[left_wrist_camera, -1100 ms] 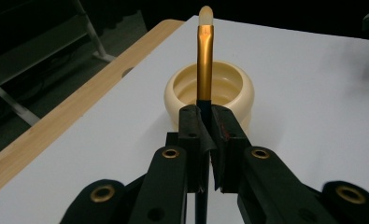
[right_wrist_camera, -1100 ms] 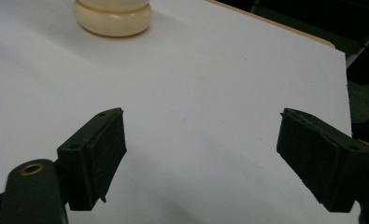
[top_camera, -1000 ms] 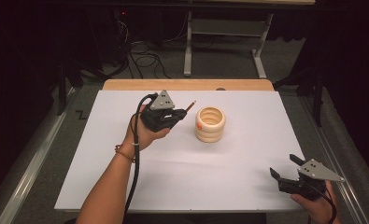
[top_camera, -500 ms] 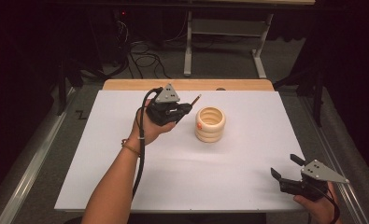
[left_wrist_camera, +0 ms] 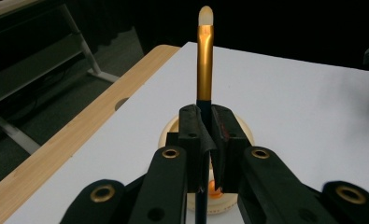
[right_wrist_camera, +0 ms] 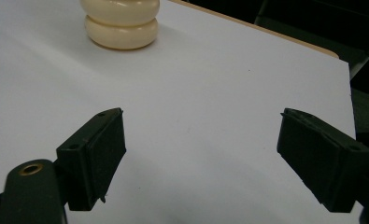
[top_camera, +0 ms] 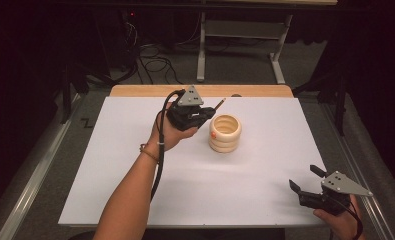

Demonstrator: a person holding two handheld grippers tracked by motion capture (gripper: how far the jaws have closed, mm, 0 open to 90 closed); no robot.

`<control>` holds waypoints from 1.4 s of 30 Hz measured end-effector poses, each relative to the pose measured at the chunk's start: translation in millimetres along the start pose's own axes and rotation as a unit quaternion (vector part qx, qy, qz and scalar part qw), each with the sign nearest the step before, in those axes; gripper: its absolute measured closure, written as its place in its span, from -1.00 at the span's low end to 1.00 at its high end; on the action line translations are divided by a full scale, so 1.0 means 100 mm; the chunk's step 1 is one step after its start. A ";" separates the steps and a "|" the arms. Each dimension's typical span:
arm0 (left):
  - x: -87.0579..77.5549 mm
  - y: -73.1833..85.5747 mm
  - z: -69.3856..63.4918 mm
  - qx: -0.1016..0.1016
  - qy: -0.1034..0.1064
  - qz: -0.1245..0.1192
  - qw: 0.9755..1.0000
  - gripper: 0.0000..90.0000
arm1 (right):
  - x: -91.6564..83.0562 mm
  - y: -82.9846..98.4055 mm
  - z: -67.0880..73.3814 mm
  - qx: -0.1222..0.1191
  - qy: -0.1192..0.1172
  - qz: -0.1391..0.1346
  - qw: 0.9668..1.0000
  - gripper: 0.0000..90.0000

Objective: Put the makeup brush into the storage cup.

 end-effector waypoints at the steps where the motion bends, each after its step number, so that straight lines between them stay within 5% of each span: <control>1: 0.02 -0.01 -0.01 0.001 0.003 -0.002 1.000 0.86 | 0.00 0.00 0.00 -0.001 0.000 0.000 1.000 -0.64; 42: 0.44 -0.30 0.01 -0.010 0.021 -0.036 0.999 0.85 | 0.01 0.03 -0.01 0.006 0.004 0.005 1.000 -0.64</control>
Point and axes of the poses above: each handheld gripper's, and its own axes: x roughly forward along the jaws, y roughly out of its underside, z roughly to its left, the point moved 2 cm from there along x, roughly forward along the jaws, and after that the axes turned 2 degrees about y, right-handed, at the moved point
